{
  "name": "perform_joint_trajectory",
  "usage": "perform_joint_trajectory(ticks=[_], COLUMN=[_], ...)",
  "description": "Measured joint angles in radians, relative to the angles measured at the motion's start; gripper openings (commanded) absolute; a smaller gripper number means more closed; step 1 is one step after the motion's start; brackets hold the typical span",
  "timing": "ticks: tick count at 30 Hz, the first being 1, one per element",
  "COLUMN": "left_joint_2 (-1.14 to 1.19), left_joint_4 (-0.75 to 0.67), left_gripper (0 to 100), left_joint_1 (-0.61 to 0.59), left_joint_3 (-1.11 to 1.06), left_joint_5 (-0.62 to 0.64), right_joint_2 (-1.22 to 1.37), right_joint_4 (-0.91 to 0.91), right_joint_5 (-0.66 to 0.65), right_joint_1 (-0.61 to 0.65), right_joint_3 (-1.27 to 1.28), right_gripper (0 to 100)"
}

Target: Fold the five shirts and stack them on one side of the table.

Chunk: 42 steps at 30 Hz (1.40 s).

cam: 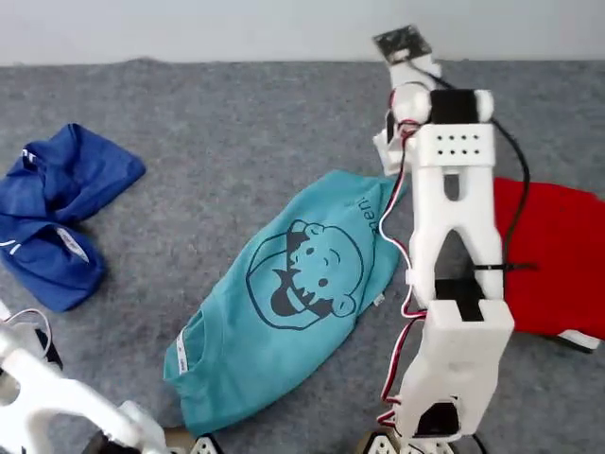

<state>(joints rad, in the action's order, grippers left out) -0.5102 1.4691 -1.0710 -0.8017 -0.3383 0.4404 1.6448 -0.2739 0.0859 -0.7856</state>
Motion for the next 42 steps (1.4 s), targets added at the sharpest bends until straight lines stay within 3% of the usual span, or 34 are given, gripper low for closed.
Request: perform_joint_trajectory(ticks=[5,9,17,29,42], left_joint_2=[0.0,0.0,0.0,0.003,0.003], left_joint_4=[0.054,0.121,0.029,-0.255,-0.229], left_gripper=[2,2,9,11,11], left_joint_1=[0.063,0.293,0.717,0.893,1.083], left_joint_3=[0.0,0.0,0.0,-0.209,-0.226], left_joint_5=[-0.034,-0.126,-0.13,-0.13,-0.132], right_joint_2=[-0.087,-0.172,-0.239,-0.341,-0.358], right_joint_4=[0.107,0.109,0.109,0.109,0.109], right_joint_5=[0.0,0.0,0.0,0.0,0.0], right_joint_1=[0.021,0.025,0.023,0.023,0.023], right_joint_3=[-0.146,-0.163,-0.06,0.081,0.166], right_gripper=[18.6,18.6,18.6,18.6,18.4])
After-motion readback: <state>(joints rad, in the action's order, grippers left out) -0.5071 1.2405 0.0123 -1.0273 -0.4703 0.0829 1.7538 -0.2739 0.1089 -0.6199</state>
